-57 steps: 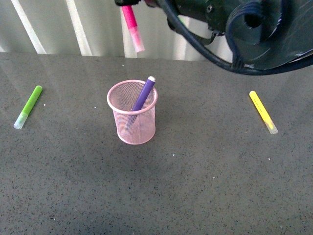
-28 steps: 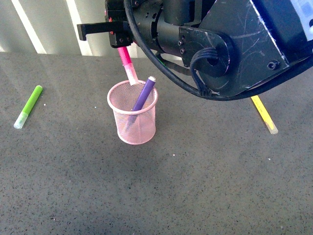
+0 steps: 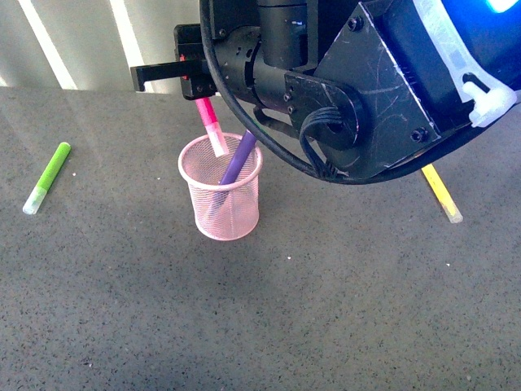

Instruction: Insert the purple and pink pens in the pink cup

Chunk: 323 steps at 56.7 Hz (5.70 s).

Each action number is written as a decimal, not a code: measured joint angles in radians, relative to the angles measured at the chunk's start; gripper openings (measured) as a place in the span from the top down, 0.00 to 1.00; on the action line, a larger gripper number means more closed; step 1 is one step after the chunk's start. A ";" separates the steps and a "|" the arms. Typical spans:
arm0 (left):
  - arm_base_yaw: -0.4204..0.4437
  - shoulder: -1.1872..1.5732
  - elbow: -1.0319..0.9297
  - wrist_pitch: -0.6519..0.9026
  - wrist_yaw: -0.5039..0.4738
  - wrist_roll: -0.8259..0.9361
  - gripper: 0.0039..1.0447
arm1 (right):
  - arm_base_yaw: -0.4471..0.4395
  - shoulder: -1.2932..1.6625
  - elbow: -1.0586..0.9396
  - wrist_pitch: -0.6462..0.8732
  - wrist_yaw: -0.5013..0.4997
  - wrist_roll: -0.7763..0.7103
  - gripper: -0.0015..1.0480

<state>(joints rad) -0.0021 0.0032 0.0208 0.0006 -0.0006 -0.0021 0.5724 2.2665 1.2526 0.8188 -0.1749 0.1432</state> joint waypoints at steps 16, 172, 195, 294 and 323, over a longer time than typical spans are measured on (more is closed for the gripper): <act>0.000 0.000 0.000 0.000 0.000 0.000 0.06 | 0.006 0.000 0.000 -0.032 0.018 0.023 0.42; 0.000 -0.001 0.000 0.000 0.000 0.000 0.06 | -0.570 -1.891 -1.236 -0.443 0.176 -0.143 0.97; 0.000 -0.001 0.000 0.000 0.000 0.000 0.06 | -0.570 -2.046 -1.236 -0.595 0.176 -0.143 0.97; 0.000 -0.002 0.000 0.000 0.000 0.000 0.06 | -0.570 -2.262 -1.236 -0.818 0.177 -0.142 0.07; 0.000 -0.002 0.000 0.000 0.000 0.000 0.06 | -0.570 -2.262 -1.236 -0.818 0.177 -0.142 0.07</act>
<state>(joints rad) -0.0021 0.0013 0.0208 0.0006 -0.0006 -0.0021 0.0025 0.0044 0.0170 0.0006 0.0017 0.0010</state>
